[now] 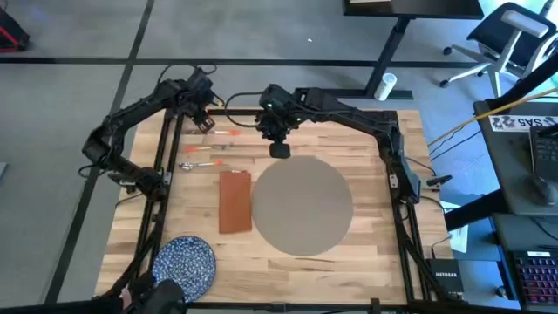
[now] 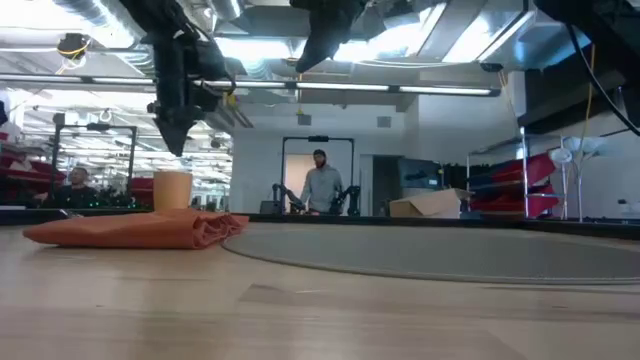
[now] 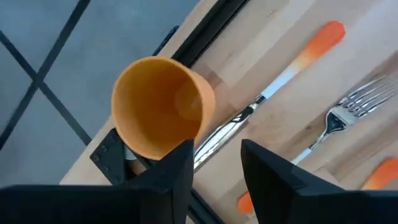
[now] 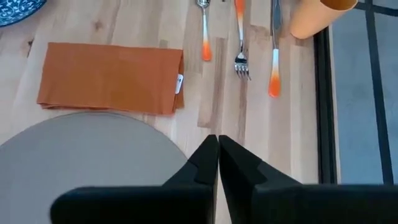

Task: Set table place
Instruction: Move the yellow cup to the top right of the table

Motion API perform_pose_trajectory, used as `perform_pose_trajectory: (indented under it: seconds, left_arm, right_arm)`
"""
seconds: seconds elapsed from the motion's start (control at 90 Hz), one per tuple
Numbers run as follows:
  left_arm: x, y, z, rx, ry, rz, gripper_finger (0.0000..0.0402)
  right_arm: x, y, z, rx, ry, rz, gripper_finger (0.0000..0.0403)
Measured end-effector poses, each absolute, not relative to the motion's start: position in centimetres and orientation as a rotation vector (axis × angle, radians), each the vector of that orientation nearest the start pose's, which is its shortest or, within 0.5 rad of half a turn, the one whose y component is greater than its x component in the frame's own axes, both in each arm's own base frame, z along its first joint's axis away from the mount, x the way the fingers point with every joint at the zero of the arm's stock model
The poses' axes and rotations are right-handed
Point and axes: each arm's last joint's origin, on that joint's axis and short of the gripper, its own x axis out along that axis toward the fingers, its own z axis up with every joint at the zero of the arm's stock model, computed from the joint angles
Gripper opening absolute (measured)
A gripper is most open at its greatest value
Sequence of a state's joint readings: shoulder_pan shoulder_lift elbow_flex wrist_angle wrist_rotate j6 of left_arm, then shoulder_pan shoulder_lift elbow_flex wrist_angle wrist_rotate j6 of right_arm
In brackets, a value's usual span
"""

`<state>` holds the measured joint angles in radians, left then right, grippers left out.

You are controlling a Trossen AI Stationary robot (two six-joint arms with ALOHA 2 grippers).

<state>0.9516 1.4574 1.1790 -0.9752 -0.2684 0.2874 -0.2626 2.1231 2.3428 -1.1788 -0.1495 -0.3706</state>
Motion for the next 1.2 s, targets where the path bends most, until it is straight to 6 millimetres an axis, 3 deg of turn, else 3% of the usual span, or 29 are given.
perform_pose_trajectory:
  seconds: [0.622, 0.978, 1.2]
  left_arm:
    - [16.0, 25.2, 22.1, -0.299, 1.496, 0.815, 0.0117]
    - [16.2, 25.2, 22.6, -0.285, 1.475, 0.835, 0.0033]
    - [17.4, 25.0, 25.5, -0.199, 1.46, 0.868, 0.0038]
  right_arm:
    - [42.6, -11.0, 36.1, -0.147, 0.94, 0.071, 0.0]
    - [42.7, -11.1, 36.2, -0.162, 0.934, 0.075, 0.0]
    - [42.6, -11.3, 36.1, -0.169, 0.935, 0.075, 0.0]
